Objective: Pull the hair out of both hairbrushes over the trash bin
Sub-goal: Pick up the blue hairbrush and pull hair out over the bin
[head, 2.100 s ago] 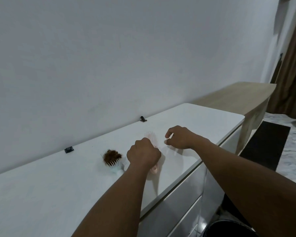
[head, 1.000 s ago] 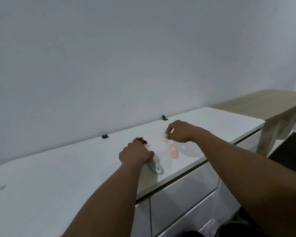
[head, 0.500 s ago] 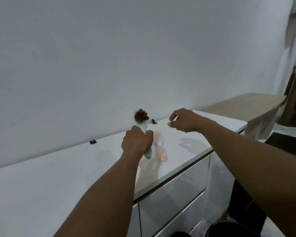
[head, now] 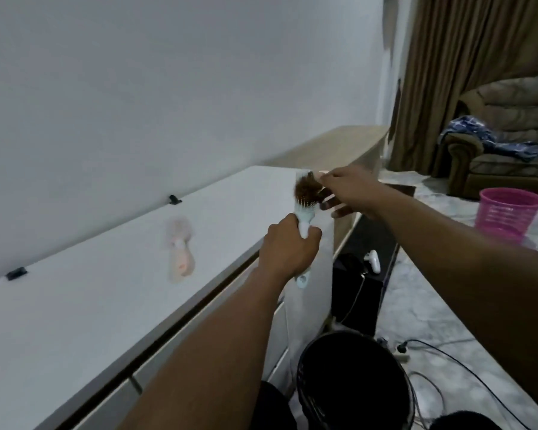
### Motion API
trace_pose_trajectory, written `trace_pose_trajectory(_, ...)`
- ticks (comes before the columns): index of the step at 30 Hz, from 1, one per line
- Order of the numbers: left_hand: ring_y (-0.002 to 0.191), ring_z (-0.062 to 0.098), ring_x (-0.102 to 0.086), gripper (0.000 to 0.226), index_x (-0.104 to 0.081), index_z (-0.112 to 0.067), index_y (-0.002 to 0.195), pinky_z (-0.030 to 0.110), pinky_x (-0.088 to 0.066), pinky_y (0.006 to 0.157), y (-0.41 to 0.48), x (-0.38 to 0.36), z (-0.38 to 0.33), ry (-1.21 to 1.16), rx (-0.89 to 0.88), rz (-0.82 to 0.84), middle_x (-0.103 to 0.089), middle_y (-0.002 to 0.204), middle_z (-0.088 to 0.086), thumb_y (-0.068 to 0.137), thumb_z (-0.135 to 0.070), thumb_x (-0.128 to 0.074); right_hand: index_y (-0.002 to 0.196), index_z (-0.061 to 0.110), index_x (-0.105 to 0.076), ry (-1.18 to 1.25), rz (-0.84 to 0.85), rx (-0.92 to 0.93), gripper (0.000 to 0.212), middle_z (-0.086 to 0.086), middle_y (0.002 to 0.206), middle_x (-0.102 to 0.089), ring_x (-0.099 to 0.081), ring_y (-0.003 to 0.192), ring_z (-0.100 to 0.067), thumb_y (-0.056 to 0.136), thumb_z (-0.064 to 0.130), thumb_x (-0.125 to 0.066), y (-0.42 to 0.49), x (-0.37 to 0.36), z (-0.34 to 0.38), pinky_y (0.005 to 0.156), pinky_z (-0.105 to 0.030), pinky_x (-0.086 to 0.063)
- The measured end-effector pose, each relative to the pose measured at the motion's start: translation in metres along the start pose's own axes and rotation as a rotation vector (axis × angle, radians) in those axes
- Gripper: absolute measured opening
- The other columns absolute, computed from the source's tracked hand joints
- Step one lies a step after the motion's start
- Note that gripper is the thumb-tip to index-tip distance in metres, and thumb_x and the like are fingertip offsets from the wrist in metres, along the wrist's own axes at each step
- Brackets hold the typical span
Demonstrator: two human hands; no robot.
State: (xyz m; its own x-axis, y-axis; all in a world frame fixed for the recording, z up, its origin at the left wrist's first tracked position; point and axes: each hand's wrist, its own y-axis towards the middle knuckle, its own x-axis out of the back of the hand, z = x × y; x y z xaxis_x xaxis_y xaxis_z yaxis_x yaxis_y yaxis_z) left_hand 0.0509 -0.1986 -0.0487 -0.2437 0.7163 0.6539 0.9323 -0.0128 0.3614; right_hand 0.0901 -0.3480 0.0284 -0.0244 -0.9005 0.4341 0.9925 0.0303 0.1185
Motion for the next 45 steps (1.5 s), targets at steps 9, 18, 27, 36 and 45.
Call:
trace_pose_trajectory(9, 0.070, 0.027, -0.056, 0.031, -0.040, -0.026, 0.074, 0.035, -0.033, 0.056, -0.042, -0.162, 0.069, 0.018, 0.070, 0.340, -0.056, 0.073, 0.001, 0.093, -0.046, -0.053, 0.103, -0.003, -0.069, 0.315, -0.111, -0.410, 0.031, -0.017, 0.091, -0.069, -0.066, 0.076, -0.025, 0.086, 0.021, -0.077, -0.013, -0.015, -0.204, 0.064, -0.034, -0.061)
trace_pose_trajectory(18, 0.075, 0.024, -0.065, 0.030, -0.061, -0.016, 0.085, 0.036, -0.049, 0.063, -0.096, -0.279, 0.176, -0.096, 0.395, 0.626, -0.066, 0.079, 0.002, 0.083, -0.046, -0.054, 0.083, 0.001, -0.058, 0.223, -0.108, -0.603, 0.017, -0.008, 0.074, -0.060, -0.064, 0.063, -0.018, 0.091, 0.010, -0.070, -0.032, -0.086, -0.385, 0.052, -0.028, -0.062)
trace_pose_trajectory(27, 0.097, 0.016, -0.067, 0.029, -0.066, -0.020, 0.120, 0.042, -0.051, 0.092, -0.095, -0.355, 0.251, -0.235, 0.621, 0.829, -0.073, 0.107, 0.002, 0.101, -0.039, -0.055, 0.070, 0.010, -0.043, 0.326, -0.163, -0.766, 0.032, -0.010, 0.071, -0.047, -0.061, 0.072, -0.022, 0.096, 0.006, -0.061, -0.029, -0.138, -0.493, 0.074, -0.049, -0.063)
trace_pose_trajectory(36, 0.070, 0.015, -0.066, 0.019, -0.055, -0.027, 0.100, 0.033, -0.049, 0.059, -0.078, -0.388, 0.263, -0.136, 0.481, 0.837, -0.067, 0.083, 0.000, 0.100, -0.045, -0.049, 0.113, 0.014, -0.060, 0.297, -0.192, -0.785, 0.053, -0.004, 0.112, -0.070, -0.072, 0.098, -0.015, 0.076, 0.047, -0.080, 0.008, -0.143, -0.519, 0.077, -0.043, -0.063)
trace_pose_trajectory(45, 0.068, 0.013, -0.066, 0.021, -0.057, -0.025, 0.098, 0.032, -0.048, 0.058, -0.074, -0.403, 0.259, -0.157, 0.482, 0.832, -0.066, 0.079, -0.003, 0.101, -0.044, -0.049, 0.067, 0.027, -0.062, 0.175, -0.342, -0.744, 0.023, -0.009, 0.079, -0.075, -0.075, 0.077, -0.026, 0.077, 0.045, -0.072, 0.016, -0.145, -0.535, 0.067, -0.052, -0.063)
